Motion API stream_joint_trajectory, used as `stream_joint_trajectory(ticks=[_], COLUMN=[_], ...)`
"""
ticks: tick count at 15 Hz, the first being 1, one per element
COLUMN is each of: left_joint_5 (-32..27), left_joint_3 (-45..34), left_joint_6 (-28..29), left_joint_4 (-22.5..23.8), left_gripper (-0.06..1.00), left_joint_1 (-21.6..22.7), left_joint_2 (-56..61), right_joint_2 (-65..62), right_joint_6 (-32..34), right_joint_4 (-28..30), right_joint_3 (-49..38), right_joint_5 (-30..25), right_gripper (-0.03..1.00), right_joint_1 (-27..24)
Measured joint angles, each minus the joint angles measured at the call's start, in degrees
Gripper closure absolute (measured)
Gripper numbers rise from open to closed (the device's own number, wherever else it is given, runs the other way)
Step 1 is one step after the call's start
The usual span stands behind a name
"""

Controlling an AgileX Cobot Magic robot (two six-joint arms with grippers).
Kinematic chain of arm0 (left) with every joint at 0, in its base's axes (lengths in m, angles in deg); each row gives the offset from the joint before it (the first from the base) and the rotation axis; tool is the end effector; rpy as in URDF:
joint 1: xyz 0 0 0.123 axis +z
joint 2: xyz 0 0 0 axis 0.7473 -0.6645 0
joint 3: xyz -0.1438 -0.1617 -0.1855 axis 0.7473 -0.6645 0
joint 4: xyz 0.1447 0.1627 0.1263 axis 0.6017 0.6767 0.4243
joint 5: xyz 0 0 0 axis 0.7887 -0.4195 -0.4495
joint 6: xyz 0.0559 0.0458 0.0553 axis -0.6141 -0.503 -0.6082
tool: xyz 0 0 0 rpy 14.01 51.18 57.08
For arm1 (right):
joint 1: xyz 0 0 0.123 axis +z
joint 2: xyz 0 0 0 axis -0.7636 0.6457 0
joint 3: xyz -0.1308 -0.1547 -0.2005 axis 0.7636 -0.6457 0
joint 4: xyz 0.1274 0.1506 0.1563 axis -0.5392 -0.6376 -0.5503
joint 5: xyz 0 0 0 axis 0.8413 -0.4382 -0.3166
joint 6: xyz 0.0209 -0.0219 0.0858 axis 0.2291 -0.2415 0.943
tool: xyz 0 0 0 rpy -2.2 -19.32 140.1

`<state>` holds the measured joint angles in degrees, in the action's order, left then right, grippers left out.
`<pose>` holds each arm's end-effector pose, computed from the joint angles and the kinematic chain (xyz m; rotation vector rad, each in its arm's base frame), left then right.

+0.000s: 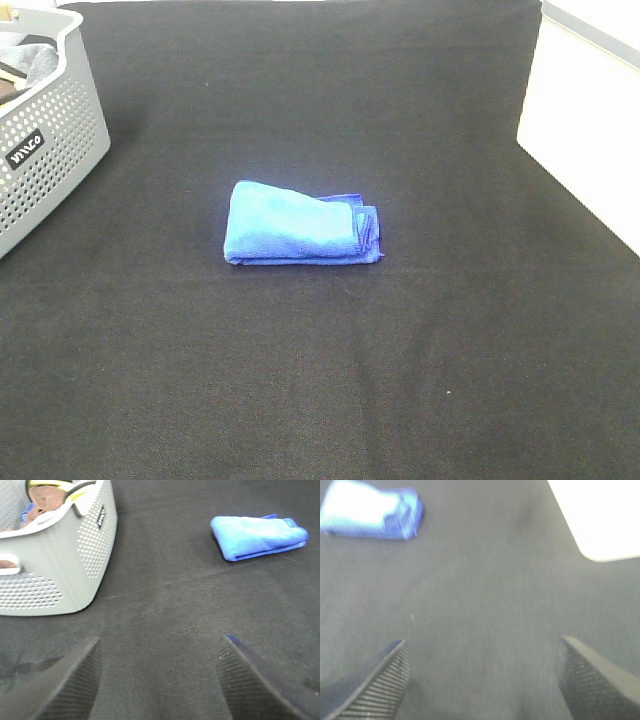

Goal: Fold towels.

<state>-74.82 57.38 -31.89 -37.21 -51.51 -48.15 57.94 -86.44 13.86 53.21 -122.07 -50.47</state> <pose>-0.0070 -0.0099 0.2807 0.2098 2.0071 -0.0965 0.0083 0.0115 0.2794 -0.1394 2.1276 0.0882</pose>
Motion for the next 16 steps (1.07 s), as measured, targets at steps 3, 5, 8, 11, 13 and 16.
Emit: stream_joint_trajectory(ticks=[3,5,8,11,13,16], left_joint_5=[0.0,0.0,0.0,0.0,0.0,0.0], left_joint_3=[0.0,0.0,0.0,0.0,0.0,0.0], left_joint_6=[0.0,0.0,0.0,0.0,0.0,0.0], left_joint_4=[0.0,-0.1,-0.1,-0.1,-0.1,-0.1], left_gripper=[0.31,0.31,0.31,0.31,0.31,0.31], left_joint_1=[-0.5,-0.6,-0.6,-0.6,-0.6,-0.6], left_joint_2=[0.0,0.0,0.0,0.0,0.0,0.0], right_joint_2=[-5.3,-5.8,-5.8,-5.8,-5.8,-5.8], right_joint_6=[0.0,0.0,0.0,0.0,0.0,0.0], right_joint_4=[-0.1,-0.1,-0.1,-0.1,-0.1,-0.1], right_joint_3=[0.0,-0.1,-0.1,-0.1,-0.1,-0.1], right_joint_5=[0.1,0.1,0.1,0.1,0.1,0.1], right_gripper=[0.21,0.21,0.21,0.21,0.21,0.21], right_joint_1=[0.0,0.0,0.0,0.0,0.0,0.0])
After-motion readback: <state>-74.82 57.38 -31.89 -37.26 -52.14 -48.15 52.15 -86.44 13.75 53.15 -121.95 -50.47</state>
